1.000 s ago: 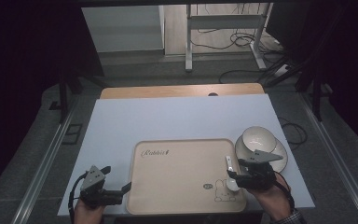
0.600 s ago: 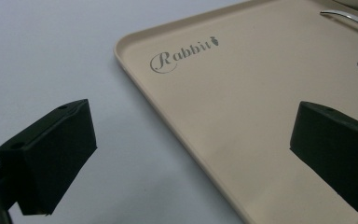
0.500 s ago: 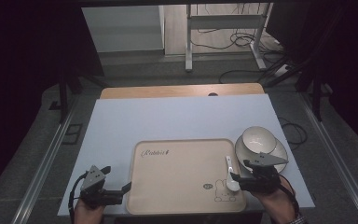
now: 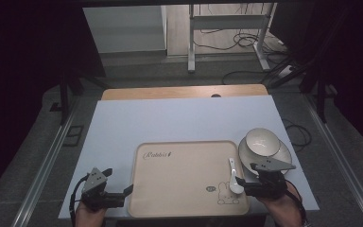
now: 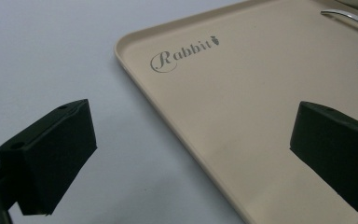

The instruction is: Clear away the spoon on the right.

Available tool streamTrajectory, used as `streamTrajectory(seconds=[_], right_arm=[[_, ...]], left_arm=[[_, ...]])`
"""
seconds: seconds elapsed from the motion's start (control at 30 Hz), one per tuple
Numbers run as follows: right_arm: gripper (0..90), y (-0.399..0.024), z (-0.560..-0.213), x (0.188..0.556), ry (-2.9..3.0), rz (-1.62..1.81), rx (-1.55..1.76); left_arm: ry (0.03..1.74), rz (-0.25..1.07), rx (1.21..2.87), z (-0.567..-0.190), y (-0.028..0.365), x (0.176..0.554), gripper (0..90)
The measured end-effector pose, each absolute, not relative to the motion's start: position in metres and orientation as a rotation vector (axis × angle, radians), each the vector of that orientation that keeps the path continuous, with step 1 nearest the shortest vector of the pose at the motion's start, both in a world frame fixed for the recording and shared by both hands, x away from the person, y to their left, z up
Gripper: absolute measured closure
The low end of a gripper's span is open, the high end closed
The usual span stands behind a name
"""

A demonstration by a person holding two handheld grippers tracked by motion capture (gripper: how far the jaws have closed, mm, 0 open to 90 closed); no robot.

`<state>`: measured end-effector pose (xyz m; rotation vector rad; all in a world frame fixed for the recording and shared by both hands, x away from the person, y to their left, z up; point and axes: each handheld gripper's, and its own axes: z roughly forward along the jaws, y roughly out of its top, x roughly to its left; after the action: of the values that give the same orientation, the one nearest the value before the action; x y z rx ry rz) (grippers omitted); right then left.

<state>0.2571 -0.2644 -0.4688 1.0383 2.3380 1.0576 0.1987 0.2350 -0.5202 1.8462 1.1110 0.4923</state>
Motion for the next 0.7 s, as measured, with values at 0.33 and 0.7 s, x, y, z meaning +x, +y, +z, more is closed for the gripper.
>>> streamTrajectory(seconds=[0.33,0.7], right_arm=[[23.0,-0.269,-0.470,0.252,2.321,1.060,1.047],[21.1,-0.275,-0.470,0.248,2.303,1.057,1.059]], left_arm=[[1.112,0.493,1.845,-0.520,0.235,0.199,0.0],[1.113,0.494,1.846,-0.520,0.235,0.199,0.0]])
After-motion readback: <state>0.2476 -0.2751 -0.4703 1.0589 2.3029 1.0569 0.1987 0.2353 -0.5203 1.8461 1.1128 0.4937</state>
